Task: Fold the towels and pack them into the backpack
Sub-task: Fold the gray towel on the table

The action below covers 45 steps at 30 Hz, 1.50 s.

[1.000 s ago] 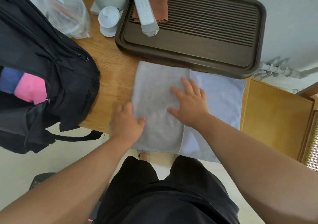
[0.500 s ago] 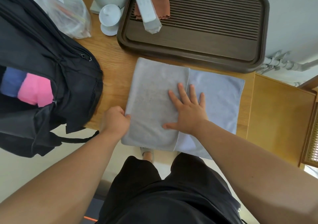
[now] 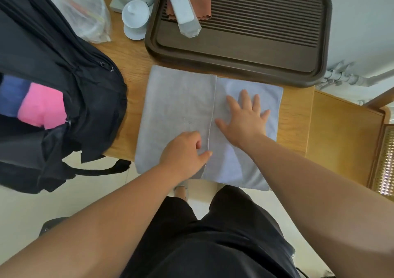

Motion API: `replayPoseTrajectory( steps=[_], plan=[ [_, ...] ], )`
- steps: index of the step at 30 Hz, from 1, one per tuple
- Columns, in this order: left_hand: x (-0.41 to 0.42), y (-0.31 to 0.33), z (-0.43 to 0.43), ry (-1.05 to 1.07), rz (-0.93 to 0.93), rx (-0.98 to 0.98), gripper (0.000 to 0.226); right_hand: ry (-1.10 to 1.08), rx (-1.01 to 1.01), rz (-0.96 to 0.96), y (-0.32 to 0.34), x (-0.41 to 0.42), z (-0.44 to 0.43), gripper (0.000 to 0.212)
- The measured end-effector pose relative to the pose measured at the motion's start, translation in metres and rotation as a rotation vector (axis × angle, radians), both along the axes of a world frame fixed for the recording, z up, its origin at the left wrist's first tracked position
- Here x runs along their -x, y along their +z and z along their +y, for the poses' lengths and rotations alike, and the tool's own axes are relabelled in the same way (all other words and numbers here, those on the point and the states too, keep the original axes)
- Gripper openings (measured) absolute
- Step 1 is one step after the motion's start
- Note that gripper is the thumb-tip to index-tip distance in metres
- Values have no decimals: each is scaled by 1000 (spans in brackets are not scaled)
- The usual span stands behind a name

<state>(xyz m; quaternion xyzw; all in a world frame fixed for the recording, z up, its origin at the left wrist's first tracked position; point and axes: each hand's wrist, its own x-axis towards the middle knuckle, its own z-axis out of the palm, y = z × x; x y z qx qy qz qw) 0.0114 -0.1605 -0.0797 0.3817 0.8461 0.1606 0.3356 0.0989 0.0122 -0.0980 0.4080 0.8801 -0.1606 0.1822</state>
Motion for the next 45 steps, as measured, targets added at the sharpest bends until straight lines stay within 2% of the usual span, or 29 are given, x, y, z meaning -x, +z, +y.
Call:
replayPoseTrajectory(
  steps=[6,9,14,19,23,25,27,31,33,36,40,45],
  plan=[
    [-26,-10,4,-117,61,177,40,115,10,-81,-9,-24,19,80],
    [-30,-16,-2,-114,99,150,32,131,-15,-6,-2,-19,23,71],
    [-32,-18,-8,-42,113,121,22,208,125,173,8,13,16,68],
    [-28,-16,-18,25,82,108,20,115,175,147,11,47,18,67],
    [-22,-11,-24,123,-56,75,8,138,151,154,17,57,16,60],
    [-19,-3,-25,181,-127,33,10,76,238,258,22,61,14,57],
    [-14,11,-25,197,-164,0,12,-75,381,412,31,62,11,52],
    [1,46,-17,103,-216,-5,10,-582,708,744,53,56,11,40],
    [4,64,-7,69,-242,-24,8,-745,804,884,65,49,16,36],
    [-2,84,9,60,-309,-82,15,-806,742,967,79,32,28,31],
    [-36,86,31,-27,-404,-69,21,-790,638,950,86,-1,51,18],
    [-86,55,57,-89,-388,-38,11,-815,606,900,66,-46,82,20]
  ],
)
